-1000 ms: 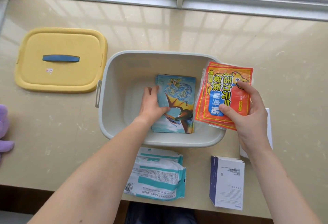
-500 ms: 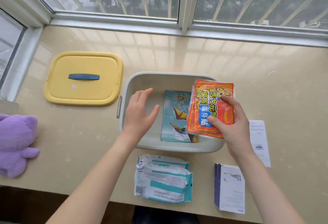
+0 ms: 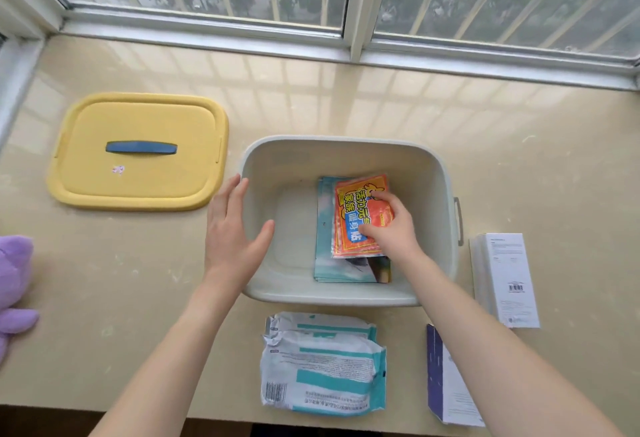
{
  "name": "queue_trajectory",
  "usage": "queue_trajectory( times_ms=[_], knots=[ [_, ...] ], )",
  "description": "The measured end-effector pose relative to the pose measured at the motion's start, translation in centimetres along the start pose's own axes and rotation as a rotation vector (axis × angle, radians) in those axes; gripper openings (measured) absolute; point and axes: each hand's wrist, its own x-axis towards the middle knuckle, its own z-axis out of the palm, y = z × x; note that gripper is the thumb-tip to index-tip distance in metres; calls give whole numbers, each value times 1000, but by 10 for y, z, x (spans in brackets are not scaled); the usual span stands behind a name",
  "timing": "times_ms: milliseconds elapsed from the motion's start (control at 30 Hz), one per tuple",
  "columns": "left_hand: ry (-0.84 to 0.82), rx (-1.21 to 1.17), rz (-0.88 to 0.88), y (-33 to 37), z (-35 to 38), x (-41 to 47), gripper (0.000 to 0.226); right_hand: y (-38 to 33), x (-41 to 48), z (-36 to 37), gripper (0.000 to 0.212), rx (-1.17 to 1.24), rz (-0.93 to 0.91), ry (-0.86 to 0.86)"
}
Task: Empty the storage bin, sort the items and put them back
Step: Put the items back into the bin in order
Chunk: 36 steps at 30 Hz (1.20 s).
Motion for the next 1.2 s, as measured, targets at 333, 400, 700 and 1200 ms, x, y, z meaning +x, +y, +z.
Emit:
queue_trajectory(
  times_ms=[333, 400, 700, 1200],
  knots=[
    [15, -28, 19, -2, 1, 1, 70, 26, 22, 18, 75, -411, 32, 68],
    [16, -42, 3, -1, 1, 1, 70, 26, 21, 18, 83, -477, 35, 76],
    [41, -111, -12, -4, 1, 0, 70, 12, 18, 45, 87, -310, 52, 19],
    [18, -162, -3, -9, 0, -1, 74, 7, 19, 100, 54, -386, -68, -49]
  ],
)
